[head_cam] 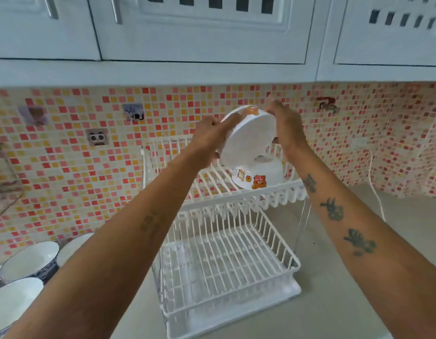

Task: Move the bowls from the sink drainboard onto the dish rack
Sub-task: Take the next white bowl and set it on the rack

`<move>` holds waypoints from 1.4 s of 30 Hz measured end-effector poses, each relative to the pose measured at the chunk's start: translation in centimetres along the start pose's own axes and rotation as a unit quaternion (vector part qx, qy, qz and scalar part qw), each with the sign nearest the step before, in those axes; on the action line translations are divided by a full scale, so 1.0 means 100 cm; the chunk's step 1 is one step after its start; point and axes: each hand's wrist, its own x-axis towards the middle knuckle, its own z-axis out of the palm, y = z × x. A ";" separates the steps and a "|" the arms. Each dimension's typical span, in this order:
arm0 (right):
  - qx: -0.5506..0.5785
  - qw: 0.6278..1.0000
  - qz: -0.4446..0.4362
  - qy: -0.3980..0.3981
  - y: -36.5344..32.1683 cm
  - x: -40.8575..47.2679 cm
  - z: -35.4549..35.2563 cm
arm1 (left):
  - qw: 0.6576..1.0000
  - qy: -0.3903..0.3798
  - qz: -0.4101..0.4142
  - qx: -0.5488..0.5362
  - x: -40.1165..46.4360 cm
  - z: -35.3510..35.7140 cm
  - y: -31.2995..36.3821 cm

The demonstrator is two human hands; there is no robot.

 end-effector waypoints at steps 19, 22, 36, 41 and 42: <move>-0.118 0.989 0.085 -0.004 0.084 0.031 -0.012 | 0.873 -0.066 0.221 0.430 0.052 0.062 -0.061; -0.136 0.986 0.099 -0.008 0.087 0.033 -0.011 | 0.859 -0.074 0.221 0.456 0.052 0.063 -0.067; -0.169 0.973 0.148 -0.049 0.086 0.030 -0.008 | 0.895 -0.136 0.130 0.403 0.046 0.057 -0.067; -0.211 0.977 0.015 0.026 0.068 0.013 -0.002 | 0.938 -0.115 0.086 0.317 0.035 0.026 -0.046; -0.192 0.981 -0.009 0.036 0.060 0.009 0.004 | 0.951 -0.095 0.082 0.283 0.031 0.015 -0.041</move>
